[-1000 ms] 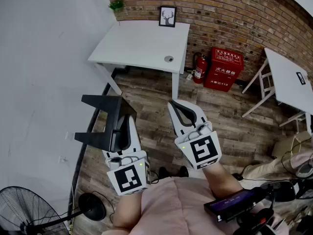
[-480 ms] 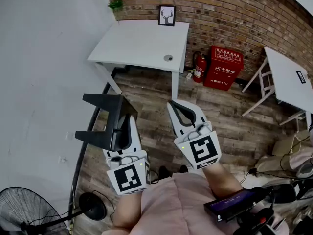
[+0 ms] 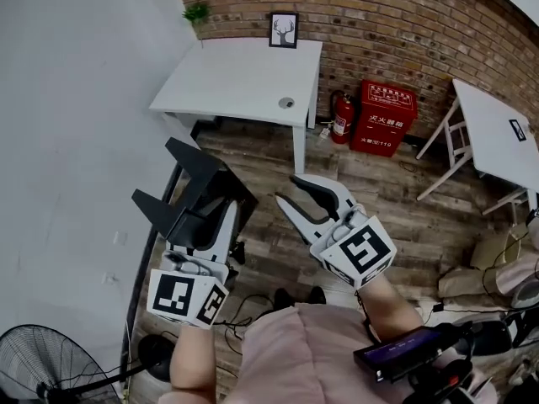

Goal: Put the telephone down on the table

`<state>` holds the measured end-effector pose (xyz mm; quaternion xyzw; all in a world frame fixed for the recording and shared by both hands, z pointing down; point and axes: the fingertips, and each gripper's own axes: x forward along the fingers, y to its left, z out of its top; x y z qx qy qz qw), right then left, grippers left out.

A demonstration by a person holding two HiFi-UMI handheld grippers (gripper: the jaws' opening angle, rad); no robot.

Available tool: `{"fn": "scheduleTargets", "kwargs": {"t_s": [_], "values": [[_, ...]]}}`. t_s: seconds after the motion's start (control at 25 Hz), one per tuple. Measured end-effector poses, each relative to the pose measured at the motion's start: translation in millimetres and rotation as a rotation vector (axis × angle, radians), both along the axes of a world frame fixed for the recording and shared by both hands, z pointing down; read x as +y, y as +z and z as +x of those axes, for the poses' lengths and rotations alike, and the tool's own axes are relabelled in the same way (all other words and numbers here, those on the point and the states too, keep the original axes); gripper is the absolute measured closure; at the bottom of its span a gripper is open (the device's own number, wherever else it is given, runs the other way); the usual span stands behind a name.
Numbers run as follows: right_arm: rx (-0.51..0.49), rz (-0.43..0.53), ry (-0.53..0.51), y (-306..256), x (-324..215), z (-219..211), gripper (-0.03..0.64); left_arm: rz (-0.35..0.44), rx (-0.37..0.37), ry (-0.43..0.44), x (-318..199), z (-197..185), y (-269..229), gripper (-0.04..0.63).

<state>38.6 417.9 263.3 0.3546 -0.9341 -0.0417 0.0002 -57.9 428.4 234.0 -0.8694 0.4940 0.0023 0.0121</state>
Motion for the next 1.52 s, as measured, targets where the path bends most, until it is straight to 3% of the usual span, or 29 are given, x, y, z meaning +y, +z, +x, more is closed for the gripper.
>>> {"fn": "scheduleTargets", "kwargs": {"t_s": [0.16, 0.28, 0.4, 0.6, 0.88, 1.2, 1.4, 1.52], "values": [[-0.059, -0.061, -0.21, -7.1, 16.9, -3.8, 0.389, -0.052, 0.04, 0.22, 7.3, 17.7, -15.8, 0.425], [-0.054, -0.08, -0.346, -10.9, 28.1, -6.6, 0.342, -0.058, 0.014, 0.379, 20.6, 38.8, -27.8, 0.425], [-0.026, -0.085, -0.442, -11.4, 39.4, -9.8, 0.336, -0.047, -0.015, 0.502, 36.5, 59.5, -37.6, 0.425], [-0.041, -0.121, -0.59, -10.4, 60.3, -9.7, 0.339, -0.053, -0.05, 0.627, 53.2, 86.4, -38.6, 0.425], [-0.02, -0.148, -0.72, 4.2, 74.5, -5.0, 0.433, -0.083, -0.096, 0.697, 54.9, 111.5, -22.4, 0.425], [0.005, -0.195, -0.745, 28.1, 62.3, -13.0, 0.443, -0.136, -0.046, 0.7, 39.0, 102.2, 2.7, 0.425], [0.011, -0.228, -0.73, 43.1, 22.8, -39.1, 0.443, -0.152, -0.022, 0.708, -2.0, 74.9, 17.6, 0.425], [0.005, -0.246, -0.722, 45.9, -2.0, -55.2, 0.443, -0.213, 0.001, 0.711, -25.2, 60.1, 21.8, 0.425]]}}
